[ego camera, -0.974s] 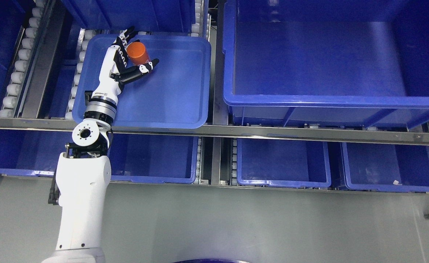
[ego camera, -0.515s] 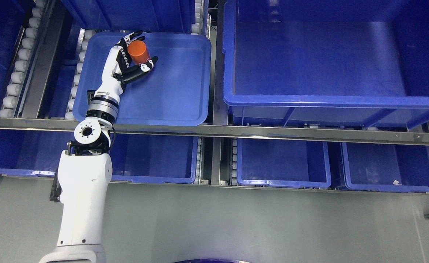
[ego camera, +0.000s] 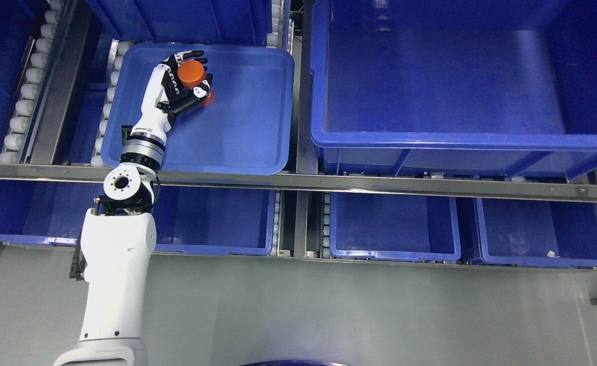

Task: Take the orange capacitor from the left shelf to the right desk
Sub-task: 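Lift the orange capacitor with the left hand up out of the bin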

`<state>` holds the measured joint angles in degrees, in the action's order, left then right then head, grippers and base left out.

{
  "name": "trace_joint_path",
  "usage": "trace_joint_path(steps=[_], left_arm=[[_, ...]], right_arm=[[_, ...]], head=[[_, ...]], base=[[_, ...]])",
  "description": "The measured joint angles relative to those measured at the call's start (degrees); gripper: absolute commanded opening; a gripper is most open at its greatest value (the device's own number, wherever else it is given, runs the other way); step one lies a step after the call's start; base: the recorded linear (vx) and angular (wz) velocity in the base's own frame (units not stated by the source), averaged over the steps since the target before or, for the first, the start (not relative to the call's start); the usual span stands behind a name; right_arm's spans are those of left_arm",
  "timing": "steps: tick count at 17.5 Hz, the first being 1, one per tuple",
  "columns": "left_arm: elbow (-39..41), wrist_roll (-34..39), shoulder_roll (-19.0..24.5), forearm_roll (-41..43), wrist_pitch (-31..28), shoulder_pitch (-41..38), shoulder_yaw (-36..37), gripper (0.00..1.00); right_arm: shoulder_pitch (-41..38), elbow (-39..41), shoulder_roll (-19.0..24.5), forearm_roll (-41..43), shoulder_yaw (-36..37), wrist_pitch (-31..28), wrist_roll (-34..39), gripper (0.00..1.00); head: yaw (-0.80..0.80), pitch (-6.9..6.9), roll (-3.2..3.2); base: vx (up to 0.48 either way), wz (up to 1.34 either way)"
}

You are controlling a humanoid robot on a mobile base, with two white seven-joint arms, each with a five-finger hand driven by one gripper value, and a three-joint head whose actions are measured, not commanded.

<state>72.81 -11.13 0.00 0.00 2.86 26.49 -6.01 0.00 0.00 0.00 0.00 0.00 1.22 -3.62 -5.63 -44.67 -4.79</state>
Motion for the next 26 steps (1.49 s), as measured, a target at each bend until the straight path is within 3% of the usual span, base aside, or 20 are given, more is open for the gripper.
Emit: trace_joint_path(steps=[10,17,23,26], left_arm=[[-0.51,0.03,0.00,0.00,2.11,0.07,-0.09,0.01],[0.17,0.11,0.00,-0.47,5.53,0.17,-0.11,0.00],[5.57,0.45,0.00,-4.31,6.61,0.81,0.40,0.01],[8.67,2.38,0.00,-5.73,10.78,0.87,1.23,0.01]], right_arm=[[0.00,0.00,0.00,0.00,0.00,0.00,0.00,1.00],[0.00,0.00,0.00,0.00,0.00,0.00,0.00,1.00],[0.00,0.00,0.00,0.00,0.00,0.00,0.00,1.00],[0.00,0.00,0.00,0.00,0.00,0.00,0.00,1.00]], head=[[0.00,0.00,0.00],[0.00,0.00,0.00],[0.00,0.00,0.00],[0.00,0.00,0.00]], base=[[0.000,0.00],[0.000,0.00],[0.000,0.00],[0.000,0.00]])
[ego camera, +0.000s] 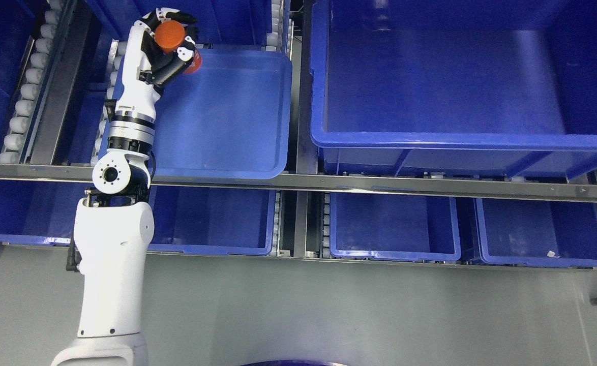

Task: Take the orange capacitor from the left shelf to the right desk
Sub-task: 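Lift the orange capacitor with the left hand up out of the bin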

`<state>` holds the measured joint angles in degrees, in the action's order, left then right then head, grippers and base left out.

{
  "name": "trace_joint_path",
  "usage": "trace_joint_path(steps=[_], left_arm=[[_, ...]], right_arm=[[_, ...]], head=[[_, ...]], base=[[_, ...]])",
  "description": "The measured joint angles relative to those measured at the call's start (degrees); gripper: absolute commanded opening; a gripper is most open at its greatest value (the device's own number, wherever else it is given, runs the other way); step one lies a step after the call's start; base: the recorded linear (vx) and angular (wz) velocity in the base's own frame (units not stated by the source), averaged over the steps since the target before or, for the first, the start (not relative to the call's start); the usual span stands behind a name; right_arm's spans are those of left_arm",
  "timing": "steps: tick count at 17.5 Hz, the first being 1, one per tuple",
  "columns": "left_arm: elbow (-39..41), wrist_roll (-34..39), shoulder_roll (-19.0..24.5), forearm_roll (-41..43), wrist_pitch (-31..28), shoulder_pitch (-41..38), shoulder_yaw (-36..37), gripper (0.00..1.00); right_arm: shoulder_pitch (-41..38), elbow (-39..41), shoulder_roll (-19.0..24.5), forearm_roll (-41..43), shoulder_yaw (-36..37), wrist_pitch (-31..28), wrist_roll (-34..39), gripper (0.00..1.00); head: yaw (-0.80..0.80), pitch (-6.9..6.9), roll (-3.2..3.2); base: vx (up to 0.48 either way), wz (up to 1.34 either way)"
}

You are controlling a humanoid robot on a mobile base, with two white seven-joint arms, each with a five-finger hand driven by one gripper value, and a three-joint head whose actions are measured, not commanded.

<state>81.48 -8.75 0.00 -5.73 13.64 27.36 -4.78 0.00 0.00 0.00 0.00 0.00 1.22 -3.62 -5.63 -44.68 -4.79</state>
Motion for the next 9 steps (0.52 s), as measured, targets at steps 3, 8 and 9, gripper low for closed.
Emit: trace_joint_path(steps=[3,8,9], left_arm=[[2.91,3.13,0.00,-0.76,4.83,-0.48,1.27,0.01],[7.18,4.37,0.00,-1.43,10.04,-3.12,2.64,0.02],[8.03,4.45,0.00,-1.55,10.85,-3.84,2.90,0.02]], right_arm=[[0.00,0.00,0.00,0.00,0.00,0.00,0.00,1.00],[0.00,0.00,0.00,0.00,0.00,0.00,0.00,1.00],[0.00,0.00,0.00,0.00,0.00,0.00,0.00,1.00]], head=[[0.00,0.00,0.00],[0.00,0.00,0.00],[0.00,0.00,0.00]], base=[[0.000,0.00],[-0.003,0.00],[-0.015,0.00]])
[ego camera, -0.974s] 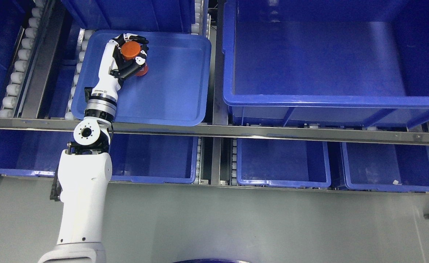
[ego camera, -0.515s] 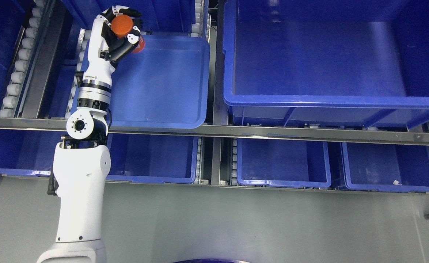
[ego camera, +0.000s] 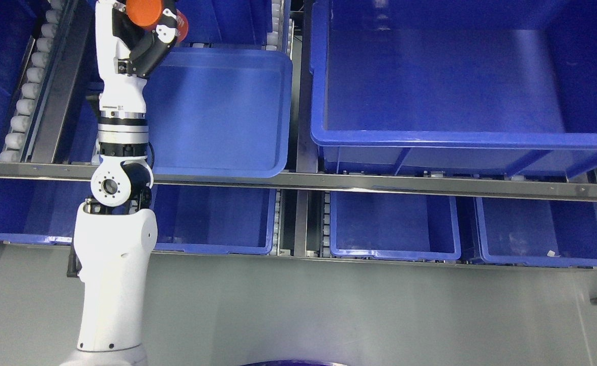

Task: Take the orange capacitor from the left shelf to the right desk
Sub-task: 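Lift the orange capacitor with the left hand up out of the bin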

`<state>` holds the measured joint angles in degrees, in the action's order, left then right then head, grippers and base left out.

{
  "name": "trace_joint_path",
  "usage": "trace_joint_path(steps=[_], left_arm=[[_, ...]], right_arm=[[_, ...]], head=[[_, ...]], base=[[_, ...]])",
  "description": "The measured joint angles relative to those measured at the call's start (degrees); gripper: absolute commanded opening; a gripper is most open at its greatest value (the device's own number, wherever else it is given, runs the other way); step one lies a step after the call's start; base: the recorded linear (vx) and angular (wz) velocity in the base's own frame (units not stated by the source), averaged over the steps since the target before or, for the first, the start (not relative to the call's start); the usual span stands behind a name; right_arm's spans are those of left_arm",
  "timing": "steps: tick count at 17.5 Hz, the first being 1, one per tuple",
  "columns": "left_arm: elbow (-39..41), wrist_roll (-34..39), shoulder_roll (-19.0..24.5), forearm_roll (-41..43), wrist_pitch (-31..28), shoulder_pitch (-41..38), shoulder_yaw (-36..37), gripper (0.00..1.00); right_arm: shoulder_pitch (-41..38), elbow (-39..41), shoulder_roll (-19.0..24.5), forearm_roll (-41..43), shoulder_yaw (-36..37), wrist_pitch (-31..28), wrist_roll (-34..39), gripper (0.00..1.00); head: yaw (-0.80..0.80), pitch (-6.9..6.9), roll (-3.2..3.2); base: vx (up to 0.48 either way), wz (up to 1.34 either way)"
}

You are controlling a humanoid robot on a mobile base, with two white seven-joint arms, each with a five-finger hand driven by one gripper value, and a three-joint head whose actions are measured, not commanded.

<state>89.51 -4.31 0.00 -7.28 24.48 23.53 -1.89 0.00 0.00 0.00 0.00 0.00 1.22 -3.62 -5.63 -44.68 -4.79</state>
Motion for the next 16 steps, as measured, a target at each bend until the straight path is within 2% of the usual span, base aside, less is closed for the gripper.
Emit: trace_joint_path(steps=[7,16], left_arm=[[4.56,0.06,0.00,-1.77,2.59,-4.29,2.70,0.02],[7.36,0.06,0.00,-4.18,4.89,-8.27,5.63,0.02]], right_arm=[[0.00,0.00,0.00,0.00,0.00,0.00,0.00,1.00],[-0.01,0.00,0.00,0.00,0.00,0.00,0.00,1.00]], head=[[0.00,0.00,0.00],[0.00,0.01,0.00]], base=[[-0.069,0.00],[-0.185,0.05]])
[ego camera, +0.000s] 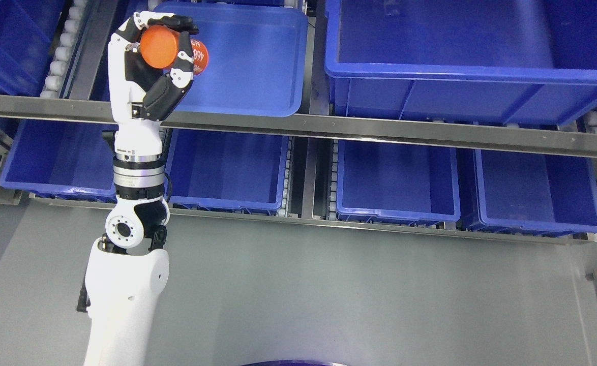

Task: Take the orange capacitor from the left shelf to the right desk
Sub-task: 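Carry the capacitor in the left hand while turning toward the steel table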

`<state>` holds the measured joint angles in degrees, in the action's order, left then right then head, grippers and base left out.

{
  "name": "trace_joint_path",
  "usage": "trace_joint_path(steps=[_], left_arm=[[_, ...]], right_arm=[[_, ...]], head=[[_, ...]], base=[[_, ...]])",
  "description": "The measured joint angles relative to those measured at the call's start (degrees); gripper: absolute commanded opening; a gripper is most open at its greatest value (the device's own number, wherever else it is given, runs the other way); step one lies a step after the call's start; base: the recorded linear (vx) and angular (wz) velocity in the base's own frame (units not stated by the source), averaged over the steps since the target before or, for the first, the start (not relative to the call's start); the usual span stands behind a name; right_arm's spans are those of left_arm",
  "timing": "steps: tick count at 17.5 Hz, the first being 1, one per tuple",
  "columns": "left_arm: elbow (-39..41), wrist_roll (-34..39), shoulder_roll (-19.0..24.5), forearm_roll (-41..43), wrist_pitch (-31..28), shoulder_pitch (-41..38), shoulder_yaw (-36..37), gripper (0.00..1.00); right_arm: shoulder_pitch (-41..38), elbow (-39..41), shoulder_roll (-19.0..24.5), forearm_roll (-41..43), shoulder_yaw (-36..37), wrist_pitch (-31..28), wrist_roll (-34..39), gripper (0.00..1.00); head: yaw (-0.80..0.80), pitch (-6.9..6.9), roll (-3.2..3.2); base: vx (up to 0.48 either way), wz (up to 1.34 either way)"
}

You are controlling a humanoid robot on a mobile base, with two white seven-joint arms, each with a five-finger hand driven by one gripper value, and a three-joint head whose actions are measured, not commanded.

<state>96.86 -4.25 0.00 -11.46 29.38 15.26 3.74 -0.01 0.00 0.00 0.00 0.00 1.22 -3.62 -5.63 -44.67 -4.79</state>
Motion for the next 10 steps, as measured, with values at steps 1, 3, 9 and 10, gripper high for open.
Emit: trace_joint_path(steps=[1,3,9,10], left_arm=[[0.22,0.00,0.00,-0.11,0.07,-0.20,0.41,0.02],[0.48,-0.01,0.00,-0.20,0.12,-0.41,0.95,0.03],[1.07,-0.04,0.00,-0.37,0.14,-0.73,2.73,0.03],[1.12,-0.04,0.00,-0.41,0.14,-0.74,3.00,0.03]], right_arm=[[0.00,0.00,0.00,0.00,0.00,0.00,0.00,1.00],[0.00,0.00,0.00,0.00,0.00,0.00,0.00,1.00],[0.00,0.00,0.00,0.00,0.00,0.00,0.00,1.00],[0.00,0.00,0.00,0.00,0.00,0.00,0.00,1.00]], head=[[0.00,0.00,0.00],[0.00,0.00,0.00],[0.00,0.00,0.00],[0.00,0.00,0.00]], base=[[-0.197,0.13],[-0.177,0.05],[-0.158,-0.14],[-0.138,-0.22]])
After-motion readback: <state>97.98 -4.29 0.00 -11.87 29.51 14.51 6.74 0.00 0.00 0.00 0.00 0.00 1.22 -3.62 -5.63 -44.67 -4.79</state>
